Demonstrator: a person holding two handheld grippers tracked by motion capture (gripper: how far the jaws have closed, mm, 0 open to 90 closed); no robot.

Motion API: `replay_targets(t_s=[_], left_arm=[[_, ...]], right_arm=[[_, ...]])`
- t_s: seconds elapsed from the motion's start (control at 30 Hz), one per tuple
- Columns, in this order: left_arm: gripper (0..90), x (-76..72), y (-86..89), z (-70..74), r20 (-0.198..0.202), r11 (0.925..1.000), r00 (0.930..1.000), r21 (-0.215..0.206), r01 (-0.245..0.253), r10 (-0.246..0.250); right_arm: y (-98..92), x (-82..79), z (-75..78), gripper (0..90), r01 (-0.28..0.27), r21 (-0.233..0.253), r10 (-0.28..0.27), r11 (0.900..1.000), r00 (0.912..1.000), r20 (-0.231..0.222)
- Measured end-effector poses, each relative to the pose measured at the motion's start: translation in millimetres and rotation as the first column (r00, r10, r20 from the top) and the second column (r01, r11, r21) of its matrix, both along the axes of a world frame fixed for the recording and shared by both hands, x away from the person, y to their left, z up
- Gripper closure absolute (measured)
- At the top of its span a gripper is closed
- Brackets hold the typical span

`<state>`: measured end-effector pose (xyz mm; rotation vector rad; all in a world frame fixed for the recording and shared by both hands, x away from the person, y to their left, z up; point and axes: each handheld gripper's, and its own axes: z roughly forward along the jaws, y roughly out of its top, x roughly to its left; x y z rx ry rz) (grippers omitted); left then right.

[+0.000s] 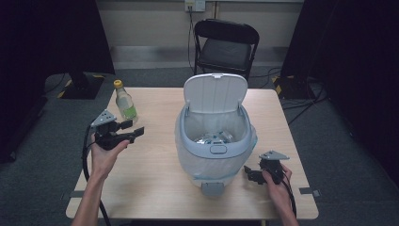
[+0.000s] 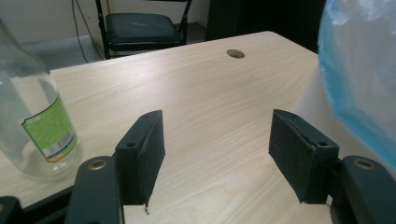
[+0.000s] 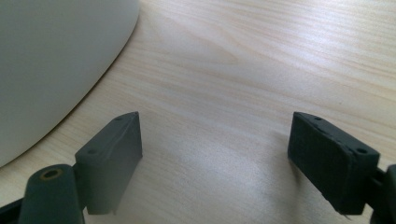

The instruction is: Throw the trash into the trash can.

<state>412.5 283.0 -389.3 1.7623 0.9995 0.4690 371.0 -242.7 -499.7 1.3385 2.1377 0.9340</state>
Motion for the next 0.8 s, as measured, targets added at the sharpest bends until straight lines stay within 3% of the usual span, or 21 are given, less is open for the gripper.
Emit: replay_targets(t_s=[0.33, 0.47, 0.8], left_arm=[[28.8, 20.4, 16.7, -24.0, -0.076, 0.9982, 0.9958, 0.034, -0.049, 0.052], [27.3, 34.2, 23.9, -29.1, -0.107, 0.9957, 0.9929, 0.082, -0.043, 0.052], [25.1, 68.5, 44.1, -31.2, -0.123, 0.9923, 0.9881, 0.095, -0.08, 0.092]], right_arm=[[0.0, 0.0, 0.0, 16.7, 0.001, 0.001, -0.001, 1.0, 1.0, -0.001], [0.0, 0.0, 0.0, 16.7, 0.0, 0.001, 0.0, 1.0, 1.0, -0.001], [0.0, 0.0, 0.0, 16.7, 0.0, 0.0, 0.0, 1.0, 1.0, -0.001]])
